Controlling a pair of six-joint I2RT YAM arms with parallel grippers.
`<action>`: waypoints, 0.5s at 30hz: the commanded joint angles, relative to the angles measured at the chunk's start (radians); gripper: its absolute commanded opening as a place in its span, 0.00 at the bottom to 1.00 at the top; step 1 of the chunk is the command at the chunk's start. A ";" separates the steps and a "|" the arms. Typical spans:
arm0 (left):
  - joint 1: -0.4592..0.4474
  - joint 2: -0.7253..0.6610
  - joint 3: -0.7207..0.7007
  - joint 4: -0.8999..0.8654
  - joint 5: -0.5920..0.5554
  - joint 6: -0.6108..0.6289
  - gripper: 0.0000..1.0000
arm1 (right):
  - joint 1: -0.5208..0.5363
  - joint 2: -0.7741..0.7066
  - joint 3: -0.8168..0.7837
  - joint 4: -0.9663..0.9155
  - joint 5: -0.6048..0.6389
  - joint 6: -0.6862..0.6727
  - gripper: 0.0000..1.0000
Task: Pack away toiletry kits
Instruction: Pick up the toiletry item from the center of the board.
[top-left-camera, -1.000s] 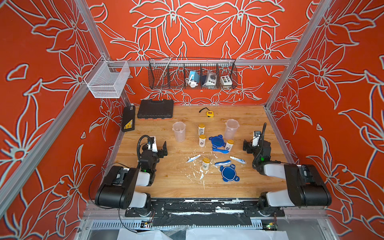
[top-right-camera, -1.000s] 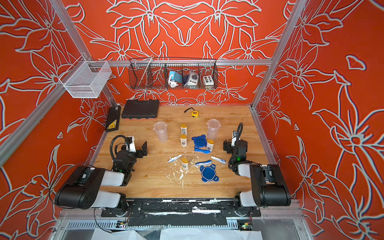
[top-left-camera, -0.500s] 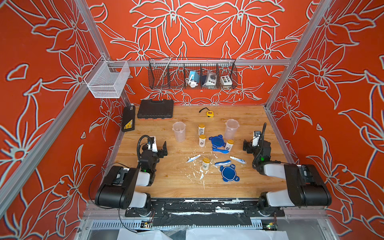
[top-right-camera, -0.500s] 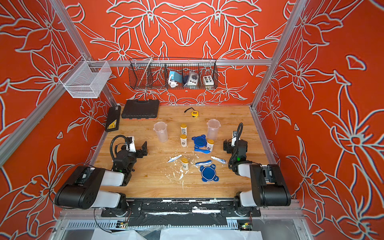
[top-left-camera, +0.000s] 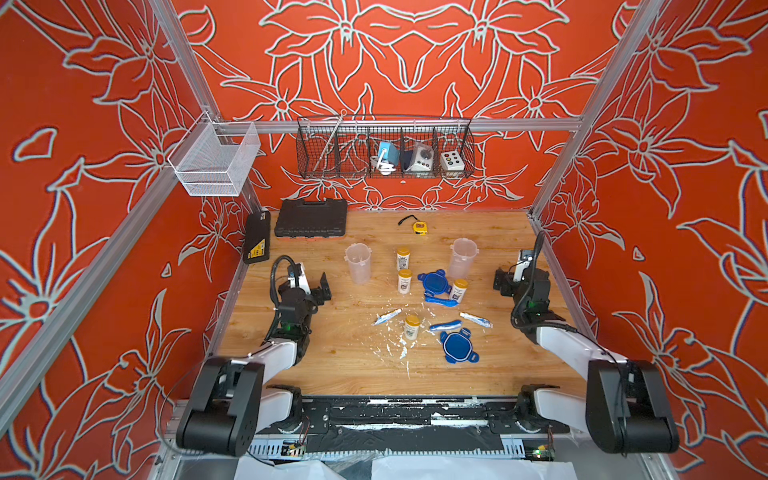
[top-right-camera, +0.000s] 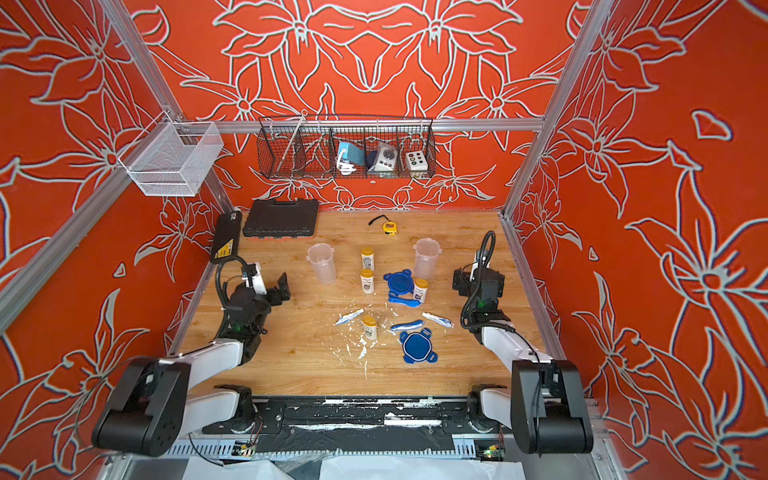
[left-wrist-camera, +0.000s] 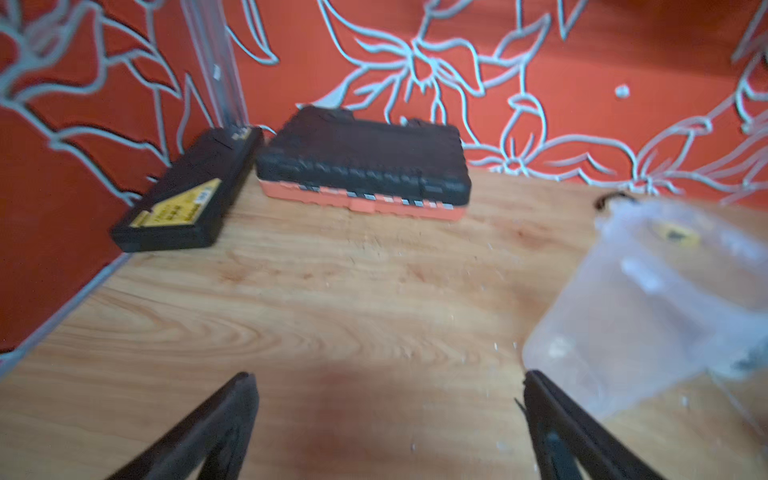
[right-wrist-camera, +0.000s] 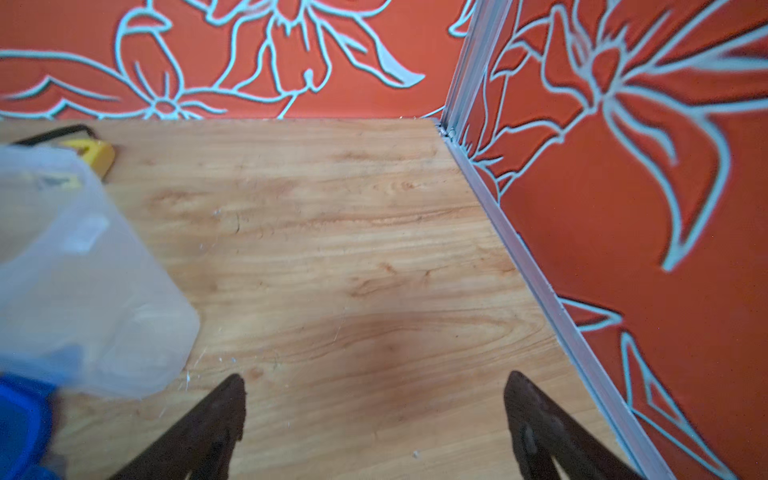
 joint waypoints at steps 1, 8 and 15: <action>-0.003 -0.141 0.146 -0.478 -0.081 -0.160 0.98 | -0.005 -0.027 0.105 -0.264 0.034 0.046 0.98; -0.072 -0.218 0.480 -1.019 0.226 -0.298 0.98 | 0.000 -0.026 0.411 -0.724 -0.071 0.200 0.98; -0.258 -0.168 0.539 -1.114 0.494 -0.207 0.98 | 0.065 -0.144 0.569 -1.108 -0.259 0.281 0.98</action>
